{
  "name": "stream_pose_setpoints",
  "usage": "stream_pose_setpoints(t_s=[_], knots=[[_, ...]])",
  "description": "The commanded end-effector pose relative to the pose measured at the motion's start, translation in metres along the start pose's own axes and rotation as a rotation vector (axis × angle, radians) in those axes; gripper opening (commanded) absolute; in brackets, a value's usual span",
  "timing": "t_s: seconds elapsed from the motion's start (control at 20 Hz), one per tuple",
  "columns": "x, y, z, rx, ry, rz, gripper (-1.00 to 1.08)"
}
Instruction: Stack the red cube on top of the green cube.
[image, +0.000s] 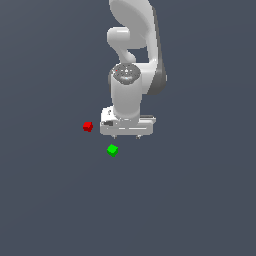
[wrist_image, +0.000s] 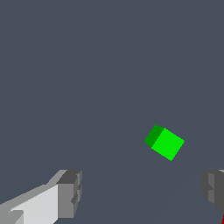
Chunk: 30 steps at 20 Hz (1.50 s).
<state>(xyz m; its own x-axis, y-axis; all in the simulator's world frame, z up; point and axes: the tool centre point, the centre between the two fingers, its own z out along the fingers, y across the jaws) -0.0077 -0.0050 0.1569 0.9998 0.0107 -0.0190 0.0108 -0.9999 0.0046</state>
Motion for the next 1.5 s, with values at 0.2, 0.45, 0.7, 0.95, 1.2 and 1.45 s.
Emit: stream_pose_setpoints(t_s=[0.2,0.45,0.7,0.95,1.2,1.45], knots=[[-0.003,0.004,0.001,0.0,0.0,0.003,1.0],[-0.013,0.02,0.007,0.001,0.002,0.014,1.0],[-0.035,0.051,0.019,0.001,0.004,0.036,1.0],[-0.069,0.098,0.038,0.002,0.008,0.069,1.0],[-0.106,0.147,0.057,0.003,0.012,0.104,1.0],[-0.138,0.188,0.074,0.003,0.015,0.133,1.0]])
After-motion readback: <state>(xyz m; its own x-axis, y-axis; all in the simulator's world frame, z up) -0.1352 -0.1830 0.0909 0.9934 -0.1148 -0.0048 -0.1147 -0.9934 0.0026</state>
